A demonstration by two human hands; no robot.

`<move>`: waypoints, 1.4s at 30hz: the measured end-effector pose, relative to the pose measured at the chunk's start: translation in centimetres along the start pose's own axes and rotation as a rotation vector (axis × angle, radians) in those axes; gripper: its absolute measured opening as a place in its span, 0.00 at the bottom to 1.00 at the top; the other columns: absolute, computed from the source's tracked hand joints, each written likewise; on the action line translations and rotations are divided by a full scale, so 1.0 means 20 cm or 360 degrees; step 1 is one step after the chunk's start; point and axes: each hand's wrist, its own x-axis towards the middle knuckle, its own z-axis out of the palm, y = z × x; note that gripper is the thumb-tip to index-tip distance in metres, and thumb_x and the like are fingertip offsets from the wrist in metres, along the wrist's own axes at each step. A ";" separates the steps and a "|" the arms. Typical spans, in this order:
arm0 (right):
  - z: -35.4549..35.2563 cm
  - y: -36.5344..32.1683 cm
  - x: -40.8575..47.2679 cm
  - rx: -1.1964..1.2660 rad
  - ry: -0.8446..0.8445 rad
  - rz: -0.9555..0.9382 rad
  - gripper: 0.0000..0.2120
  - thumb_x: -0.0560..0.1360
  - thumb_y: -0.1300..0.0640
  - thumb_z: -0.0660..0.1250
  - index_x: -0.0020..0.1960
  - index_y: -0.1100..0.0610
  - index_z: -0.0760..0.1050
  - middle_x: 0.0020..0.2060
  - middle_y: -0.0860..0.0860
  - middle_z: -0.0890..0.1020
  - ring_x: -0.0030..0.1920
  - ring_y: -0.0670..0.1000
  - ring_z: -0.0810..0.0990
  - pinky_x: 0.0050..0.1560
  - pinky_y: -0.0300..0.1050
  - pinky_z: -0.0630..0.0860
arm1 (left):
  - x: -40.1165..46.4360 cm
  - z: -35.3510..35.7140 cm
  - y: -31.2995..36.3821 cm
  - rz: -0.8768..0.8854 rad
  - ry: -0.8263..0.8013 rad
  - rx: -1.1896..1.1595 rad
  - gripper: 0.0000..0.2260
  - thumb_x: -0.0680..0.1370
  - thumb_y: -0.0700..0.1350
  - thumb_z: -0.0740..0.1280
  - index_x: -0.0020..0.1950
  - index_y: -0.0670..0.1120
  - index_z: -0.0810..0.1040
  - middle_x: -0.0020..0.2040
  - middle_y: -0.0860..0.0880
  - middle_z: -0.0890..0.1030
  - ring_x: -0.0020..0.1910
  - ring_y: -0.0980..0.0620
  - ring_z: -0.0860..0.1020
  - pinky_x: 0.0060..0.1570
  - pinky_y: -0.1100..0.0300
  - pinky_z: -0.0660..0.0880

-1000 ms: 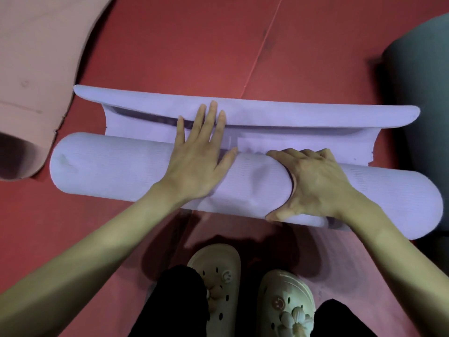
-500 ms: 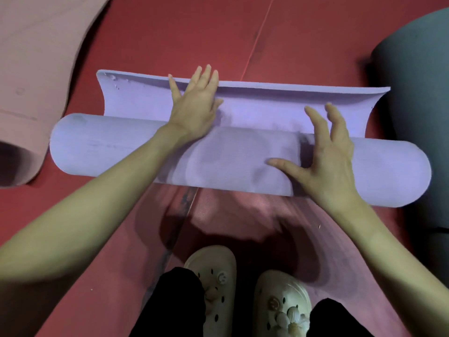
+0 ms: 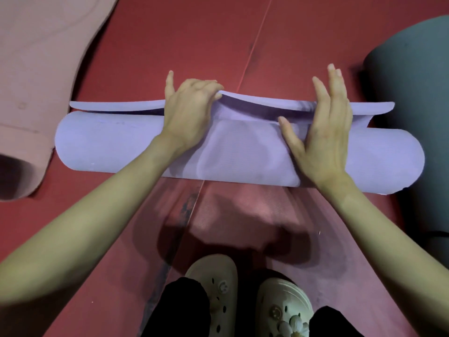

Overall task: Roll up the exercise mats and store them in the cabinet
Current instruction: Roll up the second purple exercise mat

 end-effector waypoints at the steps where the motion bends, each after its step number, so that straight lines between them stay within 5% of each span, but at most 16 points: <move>1: 0.01 0.00 0.02 0.0005 0.0006 -0.0007 0.30 0.80 0.46 0.62 0.73 0.66 0.63 0.75 0.63 0.60 0.76 0.60 0.57 0.73 0.55 0.59 | -0.01 0.00 0.00 0.0016 0.0034 0.0010 0.13 0.83 0.44 0.55 0.58 0.46 0.78 0.58 0.49 0.81 0.60 0.45 0.75 0.72 0.38 0.46; 8: 0.06 0.04 0.13 -0.0164 -0.0032 0.0044 0.24 0.81 0.45 0.54 0.64 0.62 0.74 0.71 0.57 0.70 0.74 0.57 0.64 0.71 0.53 0.60 | -0.12 0.05 0.00 0.0060 0.0137 -0.0084 0.13 0.80 0.42 0.59 0.59 0.46 0.81 0.52 0.49 0.84 0.55 0.46 0.78 0.71 0.40 0.51; 11: 0.08 0.05 0.15 -0.0313 -0.0116 0.0146 0.27 0.80 0.42 0.49 0.47 0.60 0.80 0.52 0.58 0.82 0.58 0.59 0.77 0.61 0.52 0.65 | -0.13 0.07 -0.01 0.0013 0.0127 -0.0150 0.14 0.80 0.44 0.58 0.60 0.47 0.80 0.51 0.47 0.84 0.55 0.46 0.79 0.72 0.42 0.52; 14: 0.06 0.03 0.13 -0.0349 -0.0114 0.0239 0.29 0.80 0.41 0.48 0.30 0.59 0.68 0.30 0.60 0.78 0.34 0.62 0.74 0.41 0.51 0.62 | -0.14 0.05 -0.01 0.0042 0.0068 -0.0174 0.14 0.80 0.45 0.58 0.60 0.46 0.80 0.52 0.46 0.83 0.56 0.45 0.78 0.71 0.42 0.52; 17: 0.05 0.02 0.10 -0.0329 -0.0088 0.0304 0.27 0.79 0.42 0.49 0.28 0.58 0.65 0.27 0.60 0.76 0.30 0.60 0.68 0.38 0.48 0.58 | -0.14 0.00 -0.02 0.0184 -0.0052 -0.0139 0.16 0.78 0.48 0.59 0.60 0.43 0.79 0.55 0.46 0.83 0.58 0.43 0.78 0.70 0.40 0.55; 20: 0.05 0.03 0.09 -0.0205 0.0066 0.0348 0.27 0.80 0.45 0.52 0.26 0.57 0.63 0.22 0.60 0.73 0.27 0.61 0.67 0.35 0.47 0.56 | -0.09 -0.06 0.01 0.0259 -0.0356 -0.0155 0.30 0.72 0.66 0.58 0.63 0.46 0.77 0.60 0.49 0.80 0.61 0.46 0.75 0.69 0.46 0.57; 23: 0.07 0.07 0.07 -0.0057 0.0202 0.0468 0.32 0.81 0.46 0.51 0.27 0.63 0.74 0.23 0.59 0.77 0.27 0.61 0.73 0.32 0.52 0.65 | -0.02 -0.07 0.10 0.0428 -0.0626 -0.0018 0.44 0.63 0.76 0.62 0.71 0.50 0.70 0.69 0.51 0.73 0.67 0.48 0.71 0.71 0.47 0.58; 28: 0.03 0.05 0.03 0.0373 0.0385 0.0695 0.30 0.81 0.48 0.51 0.32 0.60 0.83 0.29 0.53 0.84 0.31 0.56 0.81 0.40 0.54 0.75 | 0.04 0.00 0.29 0.0561 -0.0807 0.0095 0.54 0.61 0.74 0.70 0.78 0.46 0.57 0.77 0.47 0.61 0.74 0.47 0.62 0.73 0.47 0.56; 34: -0.07 0.02 0.03 0.0825 0.0287 0.0901 0.28 0.79 0.48 0.52 0.29 0.58 0.80 0.27 0.49 0.82 0.33 0.51 0.82 0.45 0.52 0.77 | 0.01 0.05 0.42 0.0527 -0.0894 -0.0022 0.51 0.60 0.65 0.77 0.76 0.46 0.61 0.71 0.48 0.69 0.68 0.45 0.69 0.62 0.42 0.69; 37: -0.20 0.05 -0.04 0.0695 0.0389 0.1005 0.25 0.80 0.51 0.53 0.29 0.58 0.77 0.27 0.48 0.81 0.32 0.48 0.80 0.43 0.46 0.75 | -0.03 0.03 0.46 0.0537 -0.0887 0.0069 0.49 0.60 0.64 0.77 0.73 0.44 0.62 0.68 0.46 0.69 0.66 0.42 0.70 0.60 0.39 0.69; 40: -0.34 0.11 -0.21 0.0571 0.0599 0.1242 0.13 0.77 0.57 0.57 0.37 0.59 0.74 0.34 0.51 0.82 0.34 0.42 0.75 0.43 0.39 0.72 | -0.06 -0.02 0.56 0.0559 -0.0932 0.0327 0.44 0.60 0.61 0.79 0.65 0.42 0.63 0.60 0.45 0.67 0.57 0.41 0.70 0.53 0.40 0.72; 42: -0.42 0.15 -0.31 0.0579 0.0663 0.1377 0.06 0.74 0.58 0.59 0.44 0.58 0.74 0.40 0.54 0.80 0.39 0.46 0.75 0.47 0.42 0.73 | -0.08 -0.04 0.63 0.0585 -0.0955 0.0523 0.45 0.60 0.60 0.79 0.65 0.41 0.61 0.60 0.44 0.65 0.55 0.40 0.70 0.48 0.42 0.74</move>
